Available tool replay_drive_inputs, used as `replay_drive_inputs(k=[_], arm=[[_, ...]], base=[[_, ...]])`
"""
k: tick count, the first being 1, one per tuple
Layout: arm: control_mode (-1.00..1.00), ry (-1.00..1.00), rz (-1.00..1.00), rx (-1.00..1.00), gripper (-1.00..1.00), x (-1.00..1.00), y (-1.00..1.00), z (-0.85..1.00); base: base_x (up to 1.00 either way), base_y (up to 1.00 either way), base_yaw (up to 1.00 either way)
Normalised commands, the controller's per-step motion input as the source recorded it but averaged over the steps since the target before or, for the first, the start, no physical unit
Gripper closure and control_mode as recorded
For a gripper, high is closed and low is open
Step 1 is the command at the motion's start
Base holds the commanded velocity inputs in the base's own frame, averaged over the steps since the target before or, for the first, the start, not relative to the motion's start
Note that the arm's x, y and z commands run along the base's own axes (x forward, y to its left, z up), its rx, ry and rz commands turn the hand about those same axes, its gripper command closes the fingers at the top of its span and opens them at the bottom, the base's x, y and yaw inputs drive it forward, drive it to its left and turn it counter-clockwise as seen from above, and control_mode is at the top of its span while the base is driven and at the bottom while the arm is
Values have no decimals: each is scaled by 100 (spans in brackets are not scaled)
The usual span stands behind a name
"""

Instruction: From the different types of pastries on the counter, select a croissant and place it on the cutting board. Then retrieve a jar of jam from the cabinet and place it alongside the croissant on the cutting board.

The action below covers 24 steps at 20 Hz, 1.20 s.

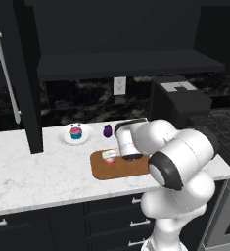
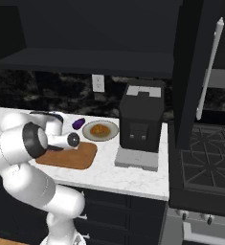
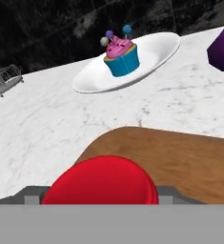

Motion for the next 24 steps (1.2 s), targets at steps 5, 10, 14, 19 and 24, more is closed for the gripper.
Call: replay_drive_inputs(k=[5, 10, 14, 19, 24], arm=[[-100, -6, 8, -12, 100, 13, 25, -32], [-100, -21, 11, -18, 100, 20, 26, -3], [-100, -15, 11, -16, 100, 11, 13, -37], [-100, 1, 3, -1, 100, 0, -2, -31], [-100, 0, 0, 6, 100, 0, 1, -48]], base=[[0, 0, 0], [0, 0, 0], [0, 0, 0], [0, 0, 0], [0, 0, 0]])
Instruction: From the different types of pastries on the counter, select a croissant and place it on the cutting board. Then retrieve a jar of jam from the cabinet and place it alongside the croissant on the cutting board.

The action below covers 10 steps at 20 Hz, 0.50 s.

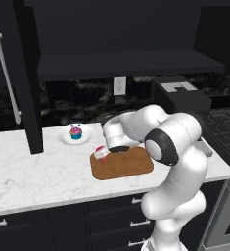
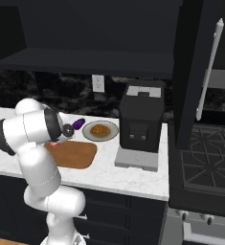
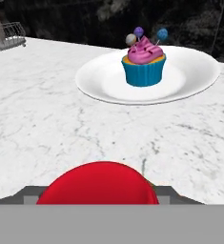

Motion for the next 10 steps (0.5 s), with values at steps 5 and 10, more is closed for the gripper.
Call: replay_drive_inputs(k=[5, 10], arm=[[-100, 2, 0, 4, 100, 0, 0, -34], [-100, 0, 0, 0, -100, 0, 0, 0]], base=[[0, 0, 0], [0, 0, 0]])
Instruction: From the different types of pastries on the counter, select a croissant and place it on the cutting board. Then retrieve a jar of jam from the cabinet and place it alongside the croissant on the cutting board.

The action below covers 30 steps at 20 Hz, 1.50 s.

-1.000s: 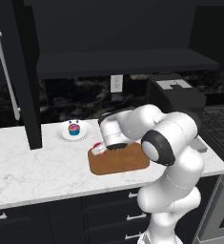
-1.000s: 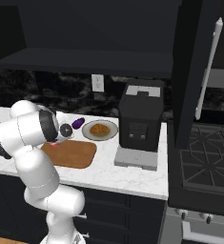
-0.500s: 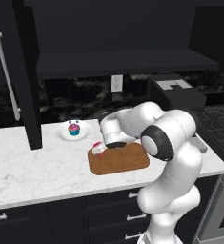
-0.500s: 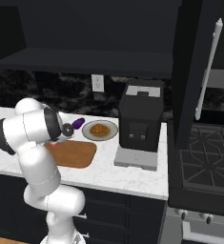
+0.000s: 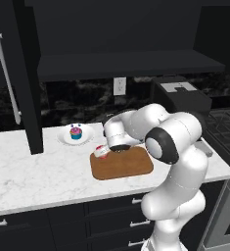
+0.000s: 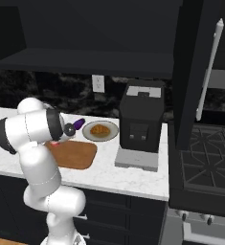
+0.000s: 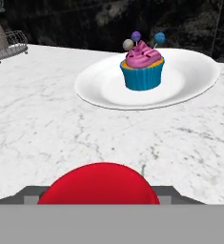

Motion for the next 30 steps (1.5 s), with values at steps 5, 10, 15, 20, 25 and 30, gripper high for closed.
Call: replay_drive_inputs(k=[5, 10, 15, 20, 25, 30], arm=[[-100, 0, 0, 0, -100, 0, 0, 0], [-100, 0, 0, 0, -100, 0, 0, 0], [-100, -2, -4, 0, -100, -73, -4, 19], [-100, 0, 0, -2, -100, -99, 10, 28], [-100, 0, -2, -9, -100, -79, -3, 83], [-100, 5, -12, -13, -100, -70, -51, 95]], base=[[0, 0, 0], [0, 0, 0], [0, 0, 0], [0, 0, 0], [0, 0, 0], [0, 0, 0]])
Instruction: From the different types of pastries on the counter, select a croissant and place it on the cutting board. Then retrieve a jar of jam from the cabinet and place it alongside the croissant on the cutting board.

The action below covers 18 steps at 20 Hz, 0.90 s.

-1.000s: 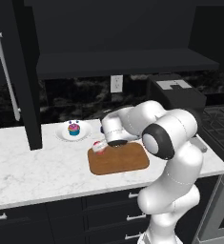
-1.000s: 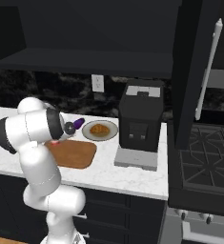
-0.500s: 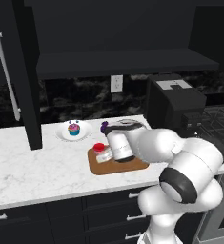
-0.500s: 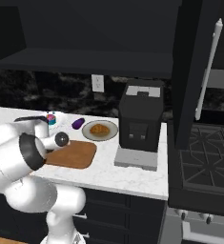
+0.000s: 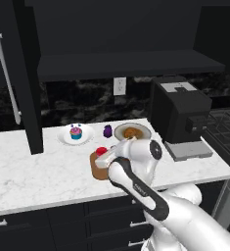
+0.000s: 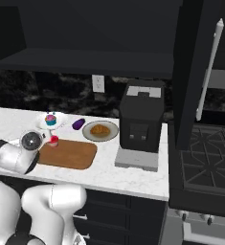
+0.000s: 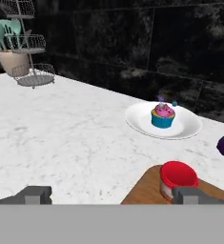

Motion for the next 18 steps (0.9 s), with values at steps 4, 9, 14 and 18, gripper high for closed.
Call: replay_drive_inputs(k=[4, 9, 14, 18], arm=[[-100, 31, -18, -19, -100, -35, -73, 92], [-100, 52, -25, -15, -100, -38, -90, 59], [-100, 47, -33, -15, -100, 1, -99, -39], [-100, 15, -28, -11, -100, 39, -96, -100]], base=[[0, 0, 0], [0, 0, 0], [0, 0, 0], [0, 0, 0]])
